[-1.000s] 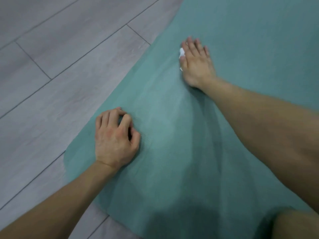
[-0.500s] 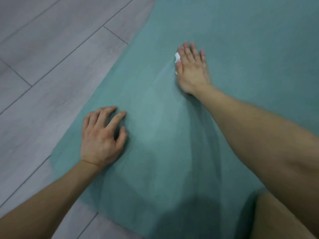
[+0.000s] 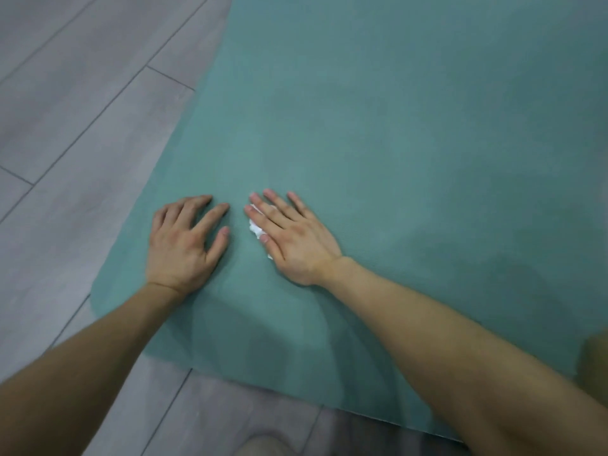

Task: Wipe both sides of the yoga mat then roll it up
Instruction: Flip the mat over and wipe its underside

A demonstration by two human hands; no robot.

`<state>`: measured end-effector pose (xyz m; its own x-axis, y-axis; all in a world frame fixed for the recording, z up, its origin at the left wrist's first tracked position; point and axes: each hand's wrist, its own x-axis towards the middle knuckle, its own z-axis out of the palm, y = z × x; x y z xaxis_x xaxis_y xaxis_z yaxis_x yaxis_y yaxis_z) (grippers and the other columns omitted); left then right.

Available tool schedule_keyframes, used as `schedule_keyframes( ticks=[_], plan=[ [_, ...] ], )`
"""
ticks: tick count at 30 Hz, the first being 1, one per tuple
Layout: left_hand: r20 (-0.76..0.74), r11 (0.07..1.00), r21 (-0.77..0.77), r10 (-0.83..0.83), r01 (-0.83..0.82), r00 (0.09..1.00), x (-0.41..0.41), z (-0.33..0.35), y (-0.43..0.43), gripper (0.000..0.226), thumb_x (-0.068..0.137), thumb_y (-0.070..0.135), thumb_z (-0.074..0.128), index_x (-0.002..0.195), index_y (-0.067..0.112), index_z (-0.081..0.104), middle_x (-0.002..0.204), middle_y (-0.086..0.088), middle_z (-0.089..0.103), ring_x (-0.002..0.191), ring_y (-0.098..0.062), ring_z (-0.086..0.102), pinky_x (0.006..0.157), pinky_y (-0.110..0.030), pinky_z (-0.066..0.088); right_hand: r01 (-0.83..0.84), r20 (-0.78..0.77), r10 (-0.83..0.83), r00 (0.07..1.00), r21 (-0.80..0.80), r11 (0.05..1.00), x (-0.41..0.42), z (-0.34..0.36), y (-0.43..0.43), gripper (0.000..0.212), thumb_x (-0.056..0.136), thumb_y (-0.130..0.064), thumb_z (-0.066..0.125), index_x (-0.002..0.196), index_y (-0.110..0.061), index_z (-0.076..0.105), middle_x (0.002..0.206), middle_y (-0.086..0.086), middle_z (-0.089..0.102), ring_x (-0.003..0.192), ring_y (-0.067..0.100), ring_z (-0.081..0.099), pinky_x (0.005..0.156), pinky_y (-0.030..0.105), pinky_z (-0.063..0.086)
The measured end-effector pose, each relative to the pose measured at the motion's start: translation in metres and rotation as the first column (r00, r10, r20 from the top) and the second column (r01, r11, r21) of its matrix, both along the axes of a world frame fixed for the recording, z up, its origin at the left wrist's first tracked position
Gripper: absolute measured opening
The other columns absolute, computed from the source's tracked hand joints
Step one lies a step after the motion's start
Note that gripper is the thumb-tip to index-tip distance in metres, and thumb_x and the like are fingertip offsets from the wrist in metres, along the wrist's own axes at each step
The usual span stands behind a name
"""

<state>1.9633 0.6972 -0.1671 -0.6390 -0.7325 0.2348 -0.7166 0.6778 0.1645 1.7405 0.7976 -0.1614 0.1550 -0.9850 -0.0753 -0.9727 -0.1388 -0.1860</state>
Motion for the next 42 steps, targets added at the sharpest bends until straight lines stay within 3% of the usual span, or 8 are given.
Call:
schedule_keyframes(
  ticks=[4,8,13,17,21,28,36,42],
  plan=[
    [0.046,0.988,-0.002,-0.154,0.154,0.987,-0.001,0.001,-0.003,0.046,0.104,0.051,0.053,0.14,0.027,0.067,0.145,-0.008,0.06,0.129,-0.035,0.056,0.106,-0.05,0.04,0.25,-0.007,-0.25,0.968,-0.011,0.968,-0.059,0.002,0.001,0.058,0.112,-0.04,0.024,0.168,-0.026,0.021,0.176,-0.004,0.012,0.163,0.016,0.004,0.131,0.049,0.006],
    [0.176,0.989,-0.012,-0.144,0.148,0.974,-0.007,0.01,-0.004,0.053,0.103,0.06,0.048,0.137,0.025,0.068,0.139,-0.009,0.062,0.123,-0.036,0.057,0.099,-0.049,0.043,0.691,0.012,-0.691,0.723,0.035,0.722,-0.173,0.012,0.064,0.052,0.112,-0.04,0.027,0.161,-0.024,0.036,0.171,0.01,0.028,0.159,0.029,0.022,0.129,0.049,0.019],
    [0.384,0.992,0.037,-0.128,0.124,0.915,-0.027,0.036,0.0,0.06,0.099,0.073,0.033,0.12,0.027,0.066,0.122,-0.004,0.063,0.111,-0.036,0.06,0.083,-0.047,0.05,0.611,-0.04,-0.61,0.791,0.017,0.791,-0.212,0.053,0.128,0.024,0.108,-0.026,0.049,0.126,-0.019,0.063,0.113,0.01,0.054,0.109,0.036,0.057,0.085,0.043,0.047],
    [0.627,0.963,0.269,-0.197,0.027,0.754,-0.07,0.093,-0.024,0.073,0.088,0.09,0.019,0.108,0.041,0.068,0.112,0.011,0.066,0.107,-0.022,0.067,0.082,-0.038,0.056,0.531,0.069,-0.544,0.836,0.146,0.835,-0.235,0.117,0.128,0.065,0.096,-0.032,0.06,0.157,-0.025,0.039,0.133,0.01,0.048,0.125,0.033,0.051,0.102,0.044,0.047],
    [0.648,0.902,0.42,-0.374,0.098,0.663,-0.146,0.17,-0.016,0.061,0.075,0.091,0.033,0.104,0.052,0.07,0.102,0.028,0.072,0.096,0.0,0.07,0.087,-0.032,0.058,0.461,0.13,-0.49,0.862,0.202,0.864,-0.275,0.193,0.124,0.054,0.102,-0.028,0.046,0.156,-0.022,0.041,0.149,0.008,0.046,0.144,0.029,0.039,0.116,0.043,0.037],
    [0.629,0.823,0.524,-0.547,0.219,0.552,-0.343,0.226,0.102,0.031,0.096,0.056,0.064,0.123,0.04,0.067,0.097,0.028,0.069,0.104,-0.01,0.069,0.095,-0.034,0.055,0.485,0.103,-0.512,0.853,0.207,0.85,-0.356,0.221,0.153,0.06,0.09,-0.015,0.067,0.149,-0.013,0.053,0.135,0.008,0.067,0.127,0.032,0.06,0.097,0.038,0.054],
    [0.55,0.889,0.457,-0.295,0.014,0.782,-0.469,0.127,0.196,0.094,0.081,0.075,0.071,0.159,0.036,0.035,0.16,-0.007,0.038,0.148,-0.03,0.039,0.115,-0.047,0.041,0.49,0.073,-0.585,0.808,0.466,0.736,-0.458,0.128,0.19,0.028,0.075,-0.028,0.086,0.097,-0.013,0.079,0.092,0.008,0.075,0.087,0.028,0.07,0.062,0.029,0.046],
    [0.528,0.803,0.512,-0.013,-0.306,0.849,-0.512,0.081,0.179,0.169,0.035,0.099,0.074,0.162,0.041,-0.021,0.172,-0.009,-0.027,0.159,-0.031,-0.024,0.129,-0.059,0.0,0.661,0.141,-0.646,0.75,-0.195,0.725,-0.537,0.101,0.161,0.034,0.086,-0.001,0.06,0.115,-0.016,0.069,0.114,0.01,0.06,0.095,0.036,0.062,0.07,0.036,0.042]
  ],
)
